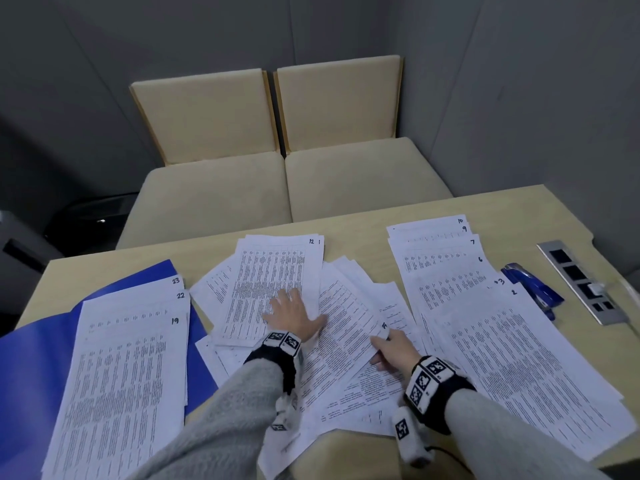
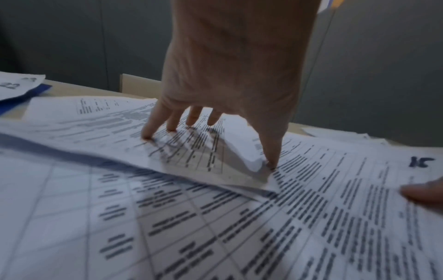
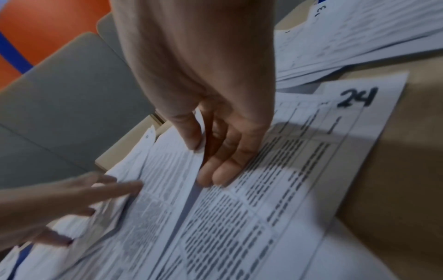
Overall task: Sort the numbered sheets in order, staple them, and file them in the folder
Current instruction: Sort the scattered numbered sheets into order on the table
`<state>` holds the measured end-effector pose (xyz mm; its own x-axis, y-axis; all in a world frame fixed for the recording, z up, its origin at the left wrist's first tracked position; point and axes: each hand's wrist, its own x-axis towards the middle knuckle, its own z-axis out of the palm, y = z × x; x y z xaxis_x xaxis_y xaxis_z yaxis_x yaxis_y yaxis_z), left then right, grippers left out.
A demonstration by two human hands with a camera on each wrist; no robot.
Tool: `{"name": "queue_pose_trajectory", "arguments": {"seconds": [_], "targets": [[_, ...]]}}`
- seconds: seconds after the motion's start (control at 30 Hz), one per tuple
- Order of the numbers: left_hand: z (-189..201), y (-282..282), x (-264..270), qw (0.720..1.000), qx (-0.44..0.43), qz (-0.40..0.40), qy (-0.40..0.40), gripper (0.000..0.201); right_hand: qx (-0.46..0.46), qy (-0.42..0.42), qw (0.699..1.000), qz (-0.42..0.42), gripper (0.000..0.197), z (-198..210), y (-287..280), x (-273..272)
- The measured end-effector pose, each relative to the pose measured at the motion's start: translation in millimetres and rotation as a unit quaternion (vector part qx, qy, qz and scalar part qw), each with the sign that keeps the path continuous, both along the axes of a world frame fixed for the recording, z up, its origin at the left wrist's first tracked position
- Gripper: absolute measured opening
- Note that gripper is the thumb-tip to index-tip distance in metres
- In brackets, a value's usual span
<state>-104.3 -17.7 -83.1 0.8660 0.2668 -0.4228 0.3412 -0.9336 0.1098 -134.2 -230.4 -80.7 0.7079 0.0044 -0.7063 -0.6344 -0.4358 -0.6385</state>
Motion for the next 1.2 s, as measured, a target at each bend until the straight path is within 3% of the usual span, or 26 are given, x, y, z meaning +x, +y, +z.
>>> {"name": "queue_pose_trajectory", "arguments": {"seconds": [0.1, 0.27, 0.5, 0.57, 0.63, 0.67, 0.7, 0.77, 0.87, 1.03, 1.2], "targets": [[-12.1, 4.2, 4.3, 0.996, 0.035, -0.013, 0.075, 0.109, 0.022, 0.042, 0.999, -0.003, 0.016, 1.7, -3.4, 4.8], [-4.5, -6.5, 11.8, 0.995, 0.056, 0.001, 0.078, 0.087, 0.041, 0.054, 0.998, -0.008, 0.014, 0.0, -3.0, 8.8], [7.3, 32.3, 3.3, 0.993, -0.063, 0.051, -0.082, 0.028, 0.056, 0.061, 0.997, -0.008, 0.011, -7.0, -4.8, 11.8], [13.7, 41.1, -4.8, 0.99, -0.054, 0.022, -0.126, 0.049, 0.062, 0.064, 0.996, -0.008, 0.007, -8.8, -5.0, 12.7], [15.3, 41.9, -13.6, 0.984, -0.026, -0.096, -0.147, 0.088, 0.061, 0.066, 0.996, -0.008, 0.018, -11.9, -4.8, 13.7], [15.8, 40.2, -16.8, 0.976, -0.008, -0.158, -0.148, 0.097, 0.058, 0.067, 0.996, -0.008, 0.024, -13.9, -4.8, 14.5], [15.1, 37.4, -18.6, 0.969, 0.01, -0.206, -0.139, 0.098, 0.058, 0.068, 0.996, -0.01, 0.029, -15.0, -4.5, 15.1], [16.7, 27.8, -21.7, 0.962, 0.039, -0.246, -0.111, 0.08, 0.056, 0.069, 0.996, -0.012, 0.036, -16.1, -4.2, 15.7], [17.9, 9.8, -29.7, 0.973, 0.061, -0.213, -0.057, 0.052, 0.058, 0.069, 0.996, -0.009, 0.041, -16.9, -4.4, 16.3], [3.4, -4.5, -31.0, 0.978, 0.058, -0.195, -0.042, 0.084, 0.051, 0.065, 0.997, -0.004, 0.032, -14.1, -4.1, 15.4], [7.4, -11.2, -0.2, 0.988, 0.072, -0.122, -0.056, 0.085, 0.038, 0.063, 0.997, -0.008, 0.011, -9.1, -4.7, 12.6]]}}
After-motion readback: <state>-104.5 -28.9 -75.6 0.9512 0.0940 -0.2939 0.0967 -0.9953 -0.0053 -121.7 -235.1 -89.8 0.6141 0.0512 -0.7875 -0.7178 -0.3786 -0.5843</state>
